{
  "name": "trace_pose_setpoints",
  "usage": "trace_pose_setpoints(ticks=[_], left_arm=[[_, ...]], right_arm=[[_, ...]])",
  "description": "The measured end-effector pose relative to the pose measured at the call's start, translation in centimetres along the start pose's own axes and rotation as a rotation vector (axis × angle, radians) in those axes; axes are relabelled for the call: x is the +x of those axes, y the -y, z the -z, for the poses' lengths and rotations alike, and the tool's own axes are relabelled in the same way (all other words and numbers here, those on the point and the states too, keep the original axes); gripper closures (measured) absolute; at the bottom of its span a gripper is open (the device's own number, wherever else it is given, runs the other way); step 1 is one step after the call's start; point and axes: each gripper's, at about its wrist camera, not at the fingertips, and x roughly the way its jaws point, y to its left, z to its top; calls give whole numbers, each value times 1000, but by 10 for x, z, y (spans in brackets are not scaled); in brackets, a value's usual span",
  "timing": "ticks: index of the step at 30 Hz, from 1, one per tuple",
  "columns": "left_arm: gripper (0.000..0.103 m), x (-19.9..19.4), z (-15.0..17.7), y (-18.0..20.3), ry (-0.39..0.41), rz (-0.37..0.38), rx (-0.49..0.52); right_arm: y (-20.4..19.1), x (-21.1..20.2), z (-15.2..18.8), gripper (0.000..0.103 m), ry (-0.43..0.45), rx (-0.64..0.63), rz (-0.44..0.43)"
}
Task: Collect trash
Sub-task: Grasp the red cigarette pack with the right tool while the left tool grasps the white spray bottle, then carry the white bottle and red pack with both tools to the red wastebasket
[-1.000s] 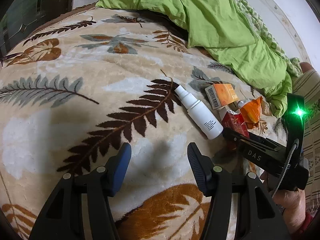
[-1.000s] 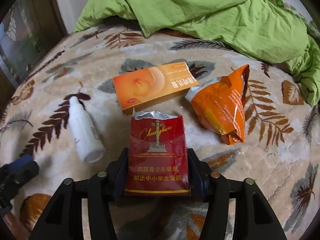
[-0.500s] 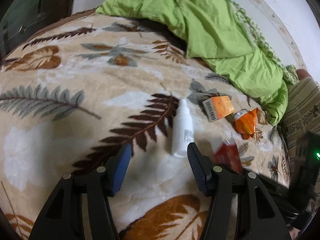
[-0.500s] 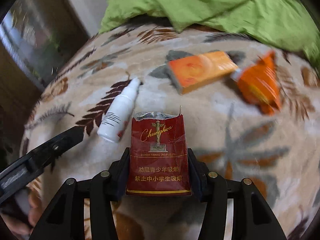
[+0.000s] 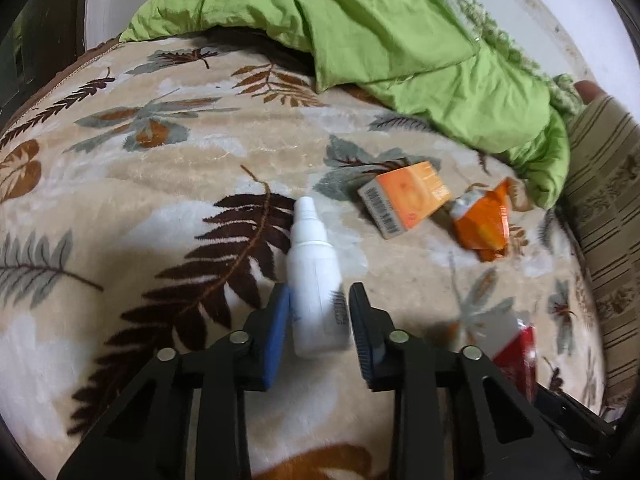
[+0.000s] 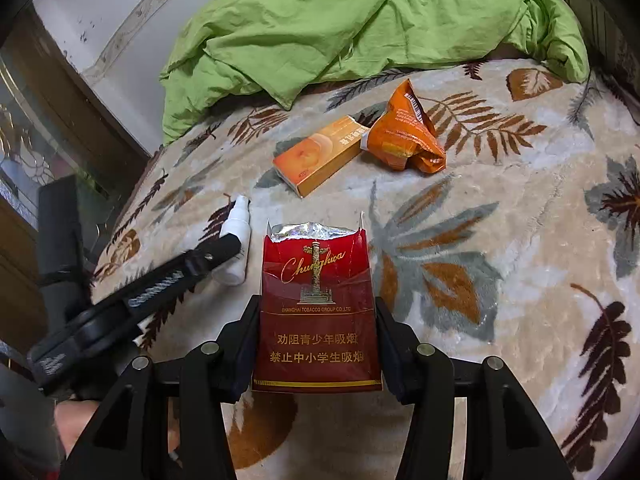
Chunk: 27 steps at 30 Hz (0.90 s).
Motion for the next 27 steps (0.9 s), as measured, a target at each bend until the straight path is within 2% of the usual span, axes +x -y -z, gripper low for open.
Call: trace_pose_setpoints(ticks=[5,8,15,22,27], left_arm=[[73,11,-10,-1,0,12,21],[74,23,-10,-4,-40,19,10],[74,20,-10,-8,-9,42,-20],[74,-7,6,5,67,-3,8],[74,-48,25,14,154,-52,58]], right_arm=[[-3,5,1,47,-5,-22,5],[-3,6,0,47,-6,-25,-3],[-1,6,-1,47,-3,-22,-4],[-4,-2,-2,47,45,-72,27],[-4,-21,1,47,103,-90,57]])
